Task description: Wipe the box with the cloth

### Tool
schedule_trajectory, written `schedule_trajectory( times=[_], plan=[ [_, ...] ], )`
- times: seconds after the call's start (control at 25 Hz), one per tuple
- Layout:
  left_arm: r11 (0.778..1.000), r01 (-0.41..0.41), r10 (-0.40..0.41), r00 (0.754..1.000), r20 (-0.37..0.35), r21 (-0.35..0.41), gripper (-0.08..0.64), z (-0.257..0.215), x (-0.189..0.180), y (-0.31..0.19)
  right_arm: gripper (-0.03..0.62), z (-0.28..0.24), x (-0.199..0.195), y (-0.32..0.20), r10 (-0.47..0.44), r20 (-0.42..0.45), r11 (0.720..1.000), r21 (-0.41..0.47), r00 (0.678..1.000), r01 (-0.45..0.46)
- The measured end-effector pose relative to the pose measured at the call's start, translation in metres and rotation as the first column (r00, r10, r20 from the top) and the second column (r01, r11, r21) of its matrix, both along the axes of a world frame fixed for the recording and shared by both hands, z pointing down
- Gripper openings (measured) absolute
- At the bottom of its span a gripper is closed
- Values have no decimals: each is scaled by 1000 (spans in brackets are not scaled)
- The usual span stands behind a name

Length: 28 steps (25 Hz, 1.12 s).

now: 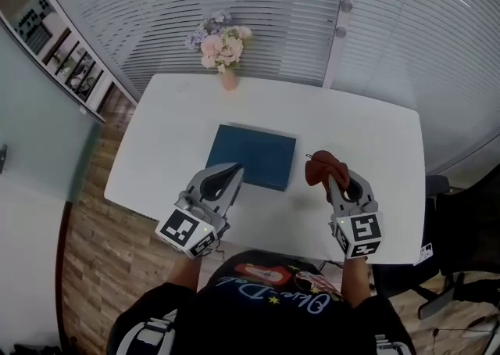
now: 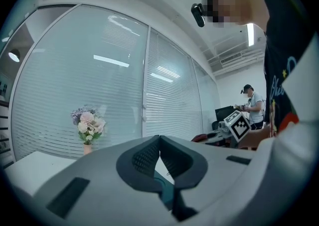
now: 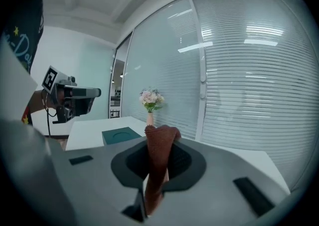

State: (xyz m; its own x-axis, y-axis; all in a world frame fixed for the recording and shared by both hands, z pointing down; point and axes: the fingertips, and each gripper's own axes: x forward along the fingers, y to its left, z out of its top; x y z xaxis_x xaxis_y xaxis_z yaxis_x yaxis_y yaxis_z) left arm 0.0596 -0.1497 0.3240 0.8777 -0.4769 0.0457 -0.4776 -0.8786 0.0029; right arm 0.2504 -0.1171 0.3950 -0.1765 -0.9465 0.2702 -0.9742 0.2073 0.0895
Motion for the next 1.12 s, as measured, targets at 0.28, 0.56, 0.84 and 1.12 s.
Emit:
schedule_trajectory(
  times=[0.28,0.56,0.84,1.12],
  plan=[
    [1000,-12,12,1000,5,0,3,0,9,-2,26,-3,4,3,-1,34,1000,13,999,1],
    [1000,-23,23,1000,7,5,3,-2,14,-3,26,-2,6,5,8,48,1000,15,999,-8],
    [1000,-27,27,1000,6,-3,3,1,14,0,26,-1,2,10,4,-14,1000,1,1000,-4],
    [999,-37,37,999,13,-13,3,5,18,6,26,4,5,16,14,-18,1000,-8,1000,-14]
  ],
)
